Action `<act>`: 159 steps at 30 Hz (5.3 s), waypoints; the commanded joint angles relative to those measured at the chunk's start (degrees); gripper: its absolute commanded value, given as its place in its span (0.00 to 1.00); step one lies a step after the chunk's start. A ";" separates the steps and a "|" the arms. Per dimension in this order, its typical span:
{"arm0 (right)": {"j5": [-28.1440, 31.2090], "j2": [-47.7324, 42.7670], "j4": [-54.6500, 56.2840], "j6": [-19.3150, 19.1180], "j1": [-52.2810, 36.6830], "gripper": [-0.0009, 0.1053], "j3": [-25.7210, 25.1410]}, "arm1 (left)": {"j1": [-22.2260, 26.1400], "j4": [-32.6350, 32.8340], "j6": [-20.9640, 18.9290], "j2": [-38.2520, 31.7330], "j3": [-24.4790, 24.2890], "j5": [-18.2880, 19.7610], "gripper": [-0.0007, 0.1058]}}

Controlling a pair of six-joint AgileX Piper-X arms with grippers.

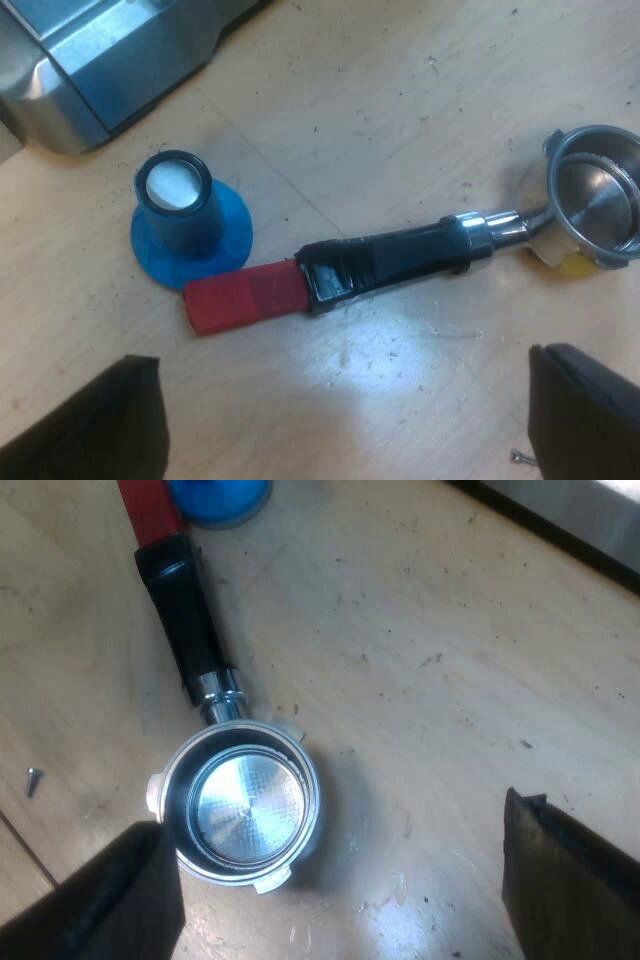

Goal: Put the handle in the coffee machine

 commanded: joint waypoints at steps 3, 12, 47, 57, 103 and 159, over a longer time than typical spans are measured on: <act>0.10 -0.12 -0.43 -0.19 -0.15 0.66 0.04 | -0.29 0.26 -0.48 -0.08 -0.33 0.28 0.72; 0.10 -0.12 -0.43 2.75 -0.15 0.66 0.04 | -0.29 0.16 -0.48 -0.08 -0.33 0.28 0.72; 0.76 1.18 16.43 38.91 -0.15 0.84 -11.00 | -5.51 4.34 0.19 -0.08 -10.60 -4.42 0.89; -1.74 10.09 16.43 55.86 -0.15 0.84 -11.00 | -7.30 3.78 1.34 -0.08 -9.70 -7.03 0.89; 1.90 26.58 11.77 70.17 3.61 0.84 -16.79 | -7.30 5.00 1.54 -0.08 -8.33 -5.32 0.89; -4.90 36.24 4.40 74.51 3.73 0.84 -16.79 | -7.30 5.12 1.69 -0.08 -3.00 -1.39 0.89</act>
